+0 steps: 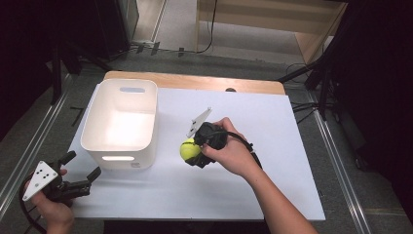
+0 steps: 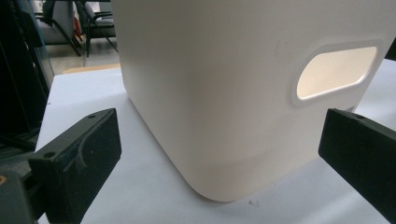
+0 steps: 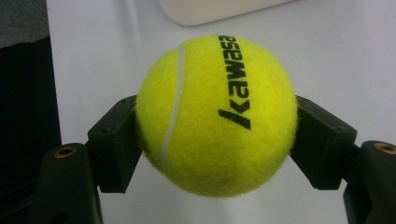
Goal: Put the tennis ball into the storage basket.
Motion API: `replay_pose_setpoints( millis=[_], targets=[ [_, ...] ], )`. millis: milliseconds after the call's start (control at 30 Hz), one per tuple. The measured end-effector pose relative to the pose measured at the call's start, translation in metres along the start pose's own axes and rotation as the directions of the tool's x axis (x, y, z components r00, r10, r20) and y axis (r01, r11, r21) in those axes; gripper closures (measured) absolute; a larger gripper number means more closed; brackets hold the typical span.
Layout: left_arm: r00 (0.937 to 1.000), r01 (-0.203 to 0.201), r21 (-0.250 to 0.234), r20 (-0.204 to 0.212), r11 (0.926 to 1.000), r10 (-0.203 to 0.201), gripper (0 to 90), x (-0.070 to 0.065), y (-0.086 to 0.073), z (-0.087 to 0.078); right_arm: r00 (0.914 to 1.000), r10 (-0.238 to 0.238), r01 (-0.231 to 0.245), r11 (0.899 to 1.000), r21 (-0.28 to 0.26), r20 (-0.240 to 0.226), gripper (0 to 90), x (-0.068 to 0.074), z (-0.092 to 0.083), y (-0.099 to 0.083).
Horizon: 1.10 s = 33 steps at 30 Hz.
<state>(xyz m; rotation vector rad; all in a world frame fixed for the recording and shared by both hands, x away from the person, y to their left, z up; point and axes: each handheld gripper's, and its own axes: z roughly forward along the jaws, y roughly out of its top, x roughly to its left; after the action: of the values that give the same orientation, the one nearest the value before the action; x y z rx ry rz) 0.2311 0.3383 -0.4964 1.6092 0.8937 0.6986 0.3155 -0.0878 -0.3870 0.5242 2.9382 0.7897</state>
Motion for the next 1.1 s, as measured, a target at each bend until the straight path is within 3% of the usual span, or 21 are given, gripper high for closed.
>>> replay_pose_setpoints(
  millis=[467,500,567,1100],
  targets=[
    [1.0000,-0.006,0.002,0.002,1.0000,0.006,0.0,0.000,0.000,0.000,0.9997,-0.022,0.022,1.000,-0.005,0.007,23.7,-0.002,-0.005,0.021],
    [1.0000,-0.006,0.002,0.001,1.0000,0.006,0.0,0.000,0.000,0.000,0.9992,-0.039,0.039,0.999,-0.011,0.000,23.7,-0.004,-0.005,0.022],
    [1.0000,-0.006,0.005,0.000,1.0000,0.006,0.0,0.000,0.000,0.000,0.9998,-0.021,0.021,1.000,-0.008,0.005,23.7,-0.003,-0.007,0.025],
    [1.0000,-0.006,0.005,0.002,1.0000,0.006,0.0,0.000,0.000,0.000,0.9993,-0.038,0.038,0.999,-0.022,0.006,23.8,-0.007,-0.013,0.042]
  ],
)
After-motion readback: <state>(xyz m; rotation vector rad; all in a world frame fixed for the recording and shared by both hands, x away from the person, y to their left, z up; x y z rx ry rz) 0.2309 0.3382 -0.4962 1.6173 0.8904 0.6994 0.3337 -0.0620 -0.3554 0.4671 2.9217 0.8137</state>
